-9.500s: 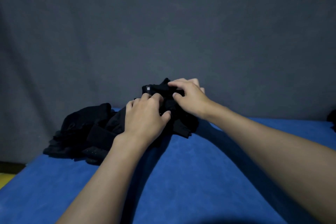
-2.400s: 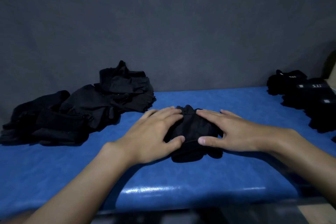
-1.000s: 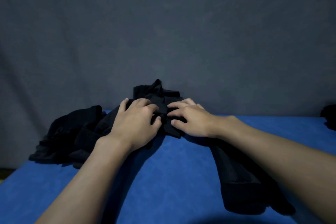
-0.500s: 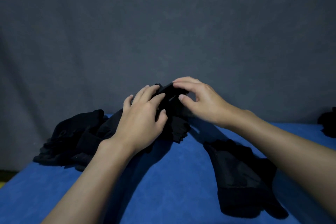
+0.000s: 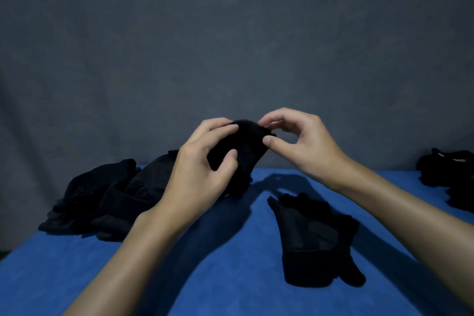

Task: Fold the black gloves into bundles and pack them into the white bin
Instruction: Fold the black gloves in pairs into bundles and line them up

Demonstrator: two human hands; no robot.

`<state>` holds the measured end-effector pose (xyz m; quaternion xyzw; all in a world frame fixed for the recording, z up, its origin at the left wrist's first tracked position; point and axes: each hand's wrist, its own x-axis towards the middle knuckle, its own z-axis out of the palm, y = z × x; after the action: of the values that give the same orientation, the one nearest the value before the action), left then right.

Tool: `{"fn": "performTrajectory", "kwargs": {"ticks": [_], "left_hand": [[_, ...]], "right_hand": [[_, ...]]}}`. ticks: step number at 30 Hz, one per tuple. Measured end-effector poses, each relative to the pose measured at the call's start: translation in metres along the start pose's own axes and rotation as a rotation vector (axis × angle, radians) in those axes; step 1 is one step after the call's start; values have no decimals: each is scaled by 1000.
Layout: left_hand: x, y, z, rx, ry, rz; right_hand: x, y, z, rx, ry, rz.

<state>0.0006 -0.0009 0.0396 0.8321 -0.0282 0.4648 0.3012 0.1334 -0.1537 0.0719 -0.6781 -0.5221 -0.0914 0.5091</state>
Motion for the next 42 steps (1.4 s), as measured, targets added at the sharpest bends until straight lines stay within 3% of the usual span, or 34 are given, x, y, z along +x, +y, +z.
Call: {"fn": "performTrajectory", "kwargs": {"ticks": [6,12,18,22,26,30,36,42], "left_hand": [[-7,12,4,-145,-68,-49],[-14,24,11,-183,-181,-56],[-13,28,13,-315,-40,-104],[-12,32,15,-504,27,-242],[-14,37,22,-635,55,-364],[-20,30,28,-556,29,-469],[-30,37,34,-385,-234,-451],[-37,46,42,-349,-323,-553]], "right_hand": [[-11,-13,-7,63,97,-32],[-23,-22,-9,63,41,-29],[-43,-9,-19,172,24,183],[-64,1,-21,445,-24,343],[-78,2,-19,473,-74,325],[-83,0,-26,391,-21,280],[-89,-1,-40,232,29,289],[-100,4,-53,122,-21,472]]}}
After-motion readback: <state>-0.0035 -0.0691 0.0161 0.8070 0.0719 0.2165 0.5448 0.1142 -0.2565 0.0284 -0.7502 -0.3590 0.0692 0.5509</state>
